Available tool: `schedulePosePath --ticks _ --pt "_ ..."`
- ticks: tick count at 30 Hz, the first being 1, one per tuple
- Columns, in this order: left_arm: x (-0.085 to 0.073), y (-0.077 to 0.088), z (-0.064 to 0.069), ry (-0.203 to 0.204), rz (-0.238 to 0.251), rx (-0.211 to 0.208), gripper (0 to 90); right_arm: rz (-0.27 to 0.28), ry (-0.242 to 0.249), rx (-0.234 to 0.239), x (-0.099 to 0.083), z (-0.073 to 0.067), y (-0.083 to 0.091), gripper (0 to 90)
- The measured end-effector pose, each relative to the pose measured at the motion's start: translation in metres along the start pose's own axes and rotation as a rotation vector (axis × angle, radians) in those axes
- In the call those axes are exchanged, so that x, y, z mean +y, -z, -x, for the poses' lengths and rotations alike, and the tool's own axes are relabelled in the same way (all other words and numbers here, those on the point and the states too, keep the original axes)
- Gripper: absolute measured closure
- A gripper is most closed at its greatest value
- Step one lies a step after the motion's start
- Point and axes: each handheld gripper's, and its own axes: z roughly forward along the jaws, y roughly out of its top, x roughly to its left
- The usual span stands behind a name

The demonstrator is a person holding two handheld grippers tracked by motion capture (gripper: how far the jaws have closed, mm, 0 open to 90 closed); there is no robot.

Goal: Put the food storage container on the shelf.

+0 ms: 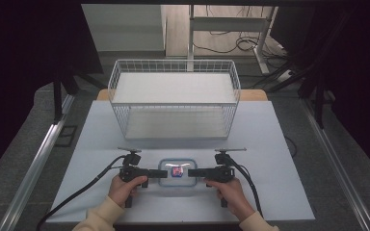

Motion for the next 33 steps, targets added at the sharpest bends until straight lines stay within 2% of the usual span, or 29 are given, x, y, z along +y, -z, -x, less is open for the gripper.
schedulePosePath --ticks 5,7,12,19,27,28,33 --pt "-0.0032 0.0021 0.0015 0.002 0.017 -0.004 49.5 0.012 0.018 -0.010 -0.0031 -0.0035 0.0017 48.1" --pt "-0.0043 0.0022 0.0008 0.018 0.027 -0.014 49.9 0.014 0.028 -0.010 -0.0040 -0.0041 0.0024 48.1" --pt "-0.0048 0.0029 0.0020 0.019 0.027 -0.009 50.5 0.020 0.050 -0.012 -0.0048 -0.0050 0.0028 48.2" --pt "-0.0054 0.0034 0.0038 0.017 0.031 -0.001 50.6 0.022 0.044 -0.008 -0.0043 -0.0054 0.0035 49.2" --pt "-0.0046 0.0059 0.0059 0.014 0.044 -0.005 52.6 0.034 0.063 -0.016 -0.0030 -0.0081 0.0051 49.8" --pt "-0.0048 0.0056 0.0058 0.016 0.045 -0.005 52.5 0.035 0.077 -0.023 -0.0024 -0.0090 0.0053 49.6" --pt "-0.0050 0.0058 0.0059 0.013 0.045 -0.004 52.6 0.035 0.078 -0.023 -0.0023 -0.0091 0.0053 49.7"
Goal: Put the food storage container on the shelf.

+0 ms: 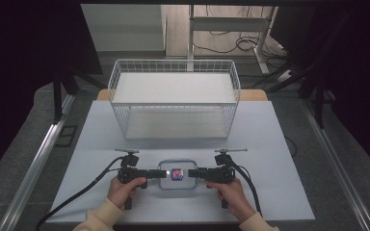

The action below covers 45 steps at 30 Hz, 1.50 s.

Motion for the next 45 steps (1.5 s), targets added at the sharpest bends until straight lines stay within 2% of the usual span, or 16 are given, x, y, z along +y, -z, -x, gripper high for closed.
schedulePosePath --ticks 7,22,32,45 --pt "0.001 0.003 0.003 -0.019 0.010 0.003 52.6 0.008 0.012 0.001 0.002 -0.003 0.002 49.7" --pt "0.009 0.014 0.015 -0.057 0.038 0.014 52.6 0.024 0.076 0.005 0.015 -0.015 0.009 49.9" --pt "0.027 0.022 0.031 -0.107 0.061 0.024 52.7 0.057 0.111 0.009 0.032 -0.024 0.020 49.9" --pt "0.057 0.047 0.054 -0.166 0.129 0.028 52.6 0.107 0.184 0.020 0.068 -0.048 0.034 50.3"
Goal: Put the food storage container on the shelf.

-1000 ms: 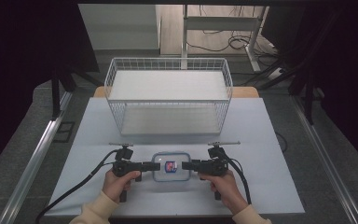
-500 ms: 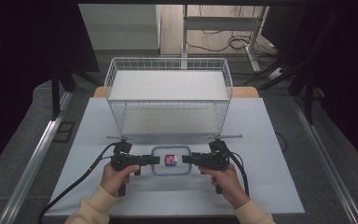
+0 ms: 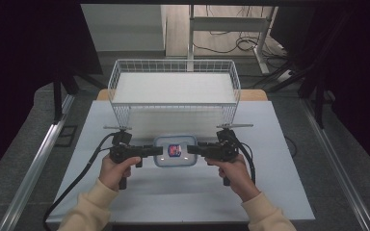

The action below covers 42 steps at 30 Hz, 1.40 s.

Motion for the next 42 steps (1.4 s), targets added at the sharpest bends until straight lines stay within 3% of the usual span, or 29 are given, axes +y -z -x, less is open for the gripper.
schedulePosePath --ticks 17,28,37,42 --pt "0.039 0.018 0.021 -0.061 0.055 -0.009 52.6 0.050 0.083 -0.005 0.043 -0.019 0.017 50.7" --pt "0.084 0.030 0.035 -0.118 0.081 -0.004 52.6 0.091 0.133 -0.006 0.086 -0.029 0.029 50.9" --pt "0.112 0.030 0.031 -0.134 0.087 -0.005 52.6 0.106 0.146 -0.006 0.112 -0.026 0.028 51.0" --pt "0.134 0.030 0.024 -0.141 0.088 -0.005 52.6 0.105 0.153 -0.011 0.137 -0.020 0.023 51.0"
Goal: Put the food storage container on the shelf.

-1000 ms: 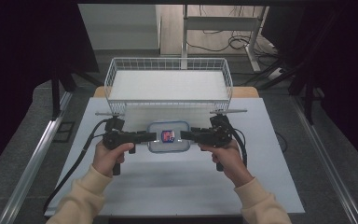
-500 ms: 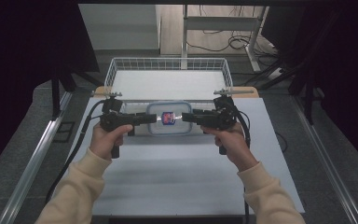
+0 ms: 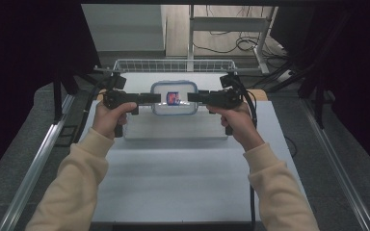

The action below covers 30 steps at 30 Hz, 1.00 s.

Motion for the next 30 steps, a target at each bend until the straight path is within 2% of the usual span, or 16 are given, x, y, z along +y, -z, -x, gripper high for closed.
schedulePosePath --ticks 3,5,6,7,10,11,16,17,21,22,23,24,27,29,30 --pt "0.012 -0.001 -0.009 0.013 -0.005 -0.005 52.6 -0.001 0.003 -0.002 0.007 0.003 -0.004 50.9" --pt "0.019 -0.001 -0.015 0.015 -0.012 -0.005 52.6 -0.013 -0.010 -0.005 0.019 0.009 -0.012 50.9" --pt "0.025 -0.002 -0.022 0.026 -0.015 -0.009 52.6 -0.016 -0.010 -0.004 0.022 0.011 -0.015 50.9" --pt "0.025 -0.002 -0.022 0.026 -0.015 -0.009 52.6 -0.016 -0.010 -0.004 0.022 0.011 -0.015 50.9" --pt "0.033 -0.007 -0.034 0.052 -0.023 -0.015 52.6 -0.036 -0.024 -0.004 0.034 0.022 -0.025 50.8" --pt "0.036 -0.010 -0.038 0.060 -0.028 -0.015 52.6 -0.036 -0.024 -0.004 0.034 0.022 -0.025 50.8" --pt "0.044 -0.024 -0.057 0.123 -0.058 -0.008 52.4 -0.073 -0.087 0.000 0.042 0.045 -0.041 50.6" --pt "0.045 -0.026 -0.060 0.137 -0.049 -0.011 52.1 -0.078 -0.093 -0.005 0.043 0.048 -0.044 50.4" --pt "0.048 -0.028 -0.063 0.145 -0.049 -0.010 52.4 -0.079 -0.121 -0.008 0.044 0.054 -0.047 50.1" --pt "0.049 -0.029 -0.064 0.154 -0.045 -0.011 52.5 -0.086 -0.150 -0.002 0.045 0.057 -0.048 50.1" --pt "0.049 -0.029 -0.066 0.166 -0.044 -0.012 52.5 -0.086 -0.150 -0.002 0.045 0.057 -0.048 50.1" --pt "0.050 -0.030 -0.067 0.180 -0.044 -0.015 52.5 -0.088 -0.172 0.002 0.046 0.060 -0.049 50.1" --pt "0.053 -0.033 -0.074 0.222 -0.052 -0.024 52.2 -0.096 -0.257 0.009 0.049 0.067 -0.053 49.9" --pt "0.054 -0.034 -0.079 0.249 -0.049 -0.040 52.1 -0.102 -0.296 0.008 0.051 0.072 -0.057 49.4" --pt "0.055 -0.036 -0.085 0.277 -0.047 -0.053 51.8 -0.102 -0.348 0.011 0.052 0.076 -0.059 49.3"
